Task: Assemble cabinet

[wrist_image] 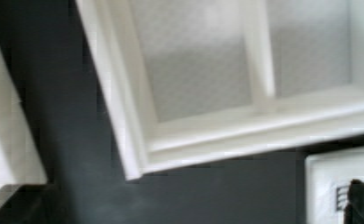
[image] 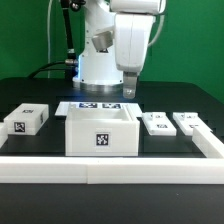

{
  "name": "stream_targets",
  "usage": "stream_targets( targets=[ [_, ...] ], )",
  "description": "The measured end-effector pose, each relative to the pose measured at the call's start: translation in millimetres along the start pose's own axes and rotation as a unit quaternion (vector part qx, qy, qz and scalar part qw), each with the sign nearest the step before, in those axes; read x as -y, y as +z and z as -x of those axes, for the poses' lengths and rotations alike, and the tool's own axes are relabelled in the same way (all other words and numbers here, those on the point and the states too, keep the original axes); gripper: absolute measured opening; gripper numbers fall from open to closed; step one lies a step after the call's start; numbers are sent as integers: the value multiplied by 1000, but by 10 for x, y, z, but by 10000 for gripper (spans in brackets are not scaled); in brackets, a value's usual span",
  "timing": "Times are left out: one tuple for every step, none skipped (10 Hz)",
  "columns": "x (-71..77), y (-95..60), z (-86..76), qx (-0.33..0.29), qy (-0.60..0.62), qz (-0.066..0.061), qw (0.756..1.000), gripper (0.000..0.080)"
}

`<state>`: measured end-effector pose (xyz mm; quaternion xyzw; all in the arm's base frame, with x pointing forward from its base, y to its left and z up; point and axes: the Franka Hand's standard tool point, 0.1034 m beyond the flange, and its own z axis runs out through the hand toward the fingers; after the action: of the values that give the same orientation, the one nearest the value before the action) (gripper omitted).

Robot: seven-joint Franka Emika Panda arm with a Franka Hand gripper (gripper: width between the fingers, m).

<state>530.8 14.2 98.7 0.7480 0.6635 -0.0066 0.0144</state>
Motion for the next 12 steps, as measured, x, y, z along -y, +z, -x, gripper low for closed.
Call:
stream_targets(
  targets=[
    [86, 11, 20, 1, 1, -3, 1000, 798],
    [129, 21, 24, 1, 1, -5, 1000, 798],
    [175, 35, 28, 1, 1, -7, 1000, 798],
    [218, 45, 34, 2, 1, -9, 1000, 798],
    [279, 60, 41, 2, 0, -12, 1000, 798],
    [342, 95, 61, 2, -12, -13, 1000, 798],
    [468, 167, 106, 0, -26, -16, 1000, 798],
    [575, 206, 127, -1, -35, -15, 999, 798],
    [655, 238, 134, -1, -34, -18, 999, 798],
    [720, 252, 142, 0, -34, -23, 999, 798],
    [773, 262, 149, 0, -35, -26, 999, 798],
    [840, 288, 156, 1, -35, -31, 999, 798]
  ],
)
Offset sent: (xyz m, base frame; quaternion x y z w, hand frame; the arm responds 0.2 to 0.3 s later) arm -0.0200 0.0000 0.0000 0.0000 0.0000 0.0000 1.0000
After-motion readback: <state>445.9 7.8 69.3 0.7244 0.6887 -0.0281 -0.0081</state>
